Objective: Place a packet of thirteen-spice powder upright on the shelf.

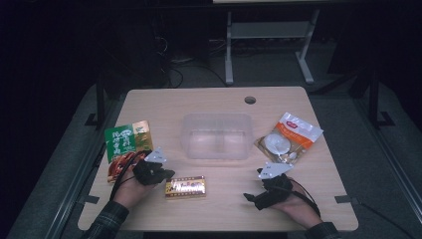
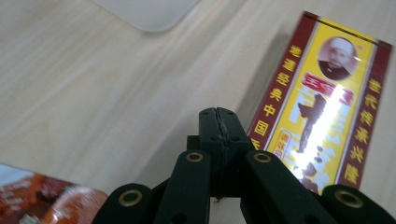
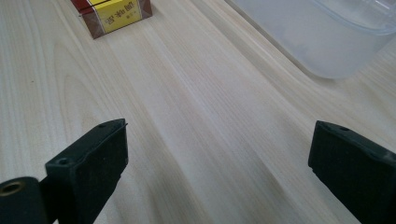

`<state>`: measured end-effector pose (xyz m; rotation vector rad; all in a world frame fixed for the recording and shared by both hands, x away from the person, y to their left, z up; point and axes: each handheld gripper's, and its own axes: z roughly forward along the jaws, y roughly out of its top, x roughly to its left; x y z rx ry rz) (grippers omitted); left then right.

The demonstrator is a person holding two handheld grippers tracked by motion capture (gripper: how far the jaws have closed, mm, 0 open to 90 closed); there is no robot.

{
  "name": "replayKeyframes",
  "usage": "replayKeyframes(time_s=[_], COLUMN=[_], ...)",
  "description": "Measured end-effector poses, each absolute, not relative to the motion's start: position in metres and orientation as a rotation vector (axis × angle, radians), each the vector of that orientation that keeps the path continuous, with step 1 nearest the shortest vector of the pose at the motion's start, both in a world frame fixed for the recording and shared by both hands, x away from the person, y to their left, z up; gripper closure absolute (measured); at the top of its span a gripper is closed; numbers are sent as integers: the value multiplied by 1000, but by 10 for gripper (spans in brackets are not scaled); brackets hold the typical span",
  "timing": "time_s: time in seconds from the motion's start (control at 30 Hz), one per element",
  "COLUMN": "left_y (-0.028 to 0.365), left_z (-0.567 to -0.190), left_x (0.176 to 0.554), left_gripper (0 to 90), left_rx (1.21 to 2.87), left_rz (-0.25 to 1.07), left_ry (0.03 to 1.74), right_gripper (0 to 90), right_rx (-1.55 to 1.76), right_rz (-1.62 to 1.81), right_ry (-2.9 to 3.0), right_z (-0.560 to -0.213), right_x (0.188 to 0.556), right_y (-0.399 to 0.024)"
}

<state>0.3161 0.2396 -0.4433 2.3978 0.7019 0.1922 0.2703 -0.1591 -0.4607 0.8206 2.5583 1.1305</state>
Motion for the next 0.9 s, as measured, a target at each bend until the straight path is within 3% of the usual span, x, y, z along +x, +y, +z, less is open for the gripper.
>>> replayKeyframes(time_s=[0.5,0.6,0.9], left_y=[231,233,224], left_z=[-439,-432,-428], left_x=[277,277,251], left_gripper=[890,818,389], left_rx=[2342,2324,2338], left_rz=[89,108,137], left_ry=[671,678,698], right_gripper=[45,45,39], right_rx=[818,814,820], right_rz=[1123,1125,1123], right_ry=[2560,2560,2555], right_z=[-461,-461,-460], right_x=[271,270,271], right_y=[-158,-158,-158])
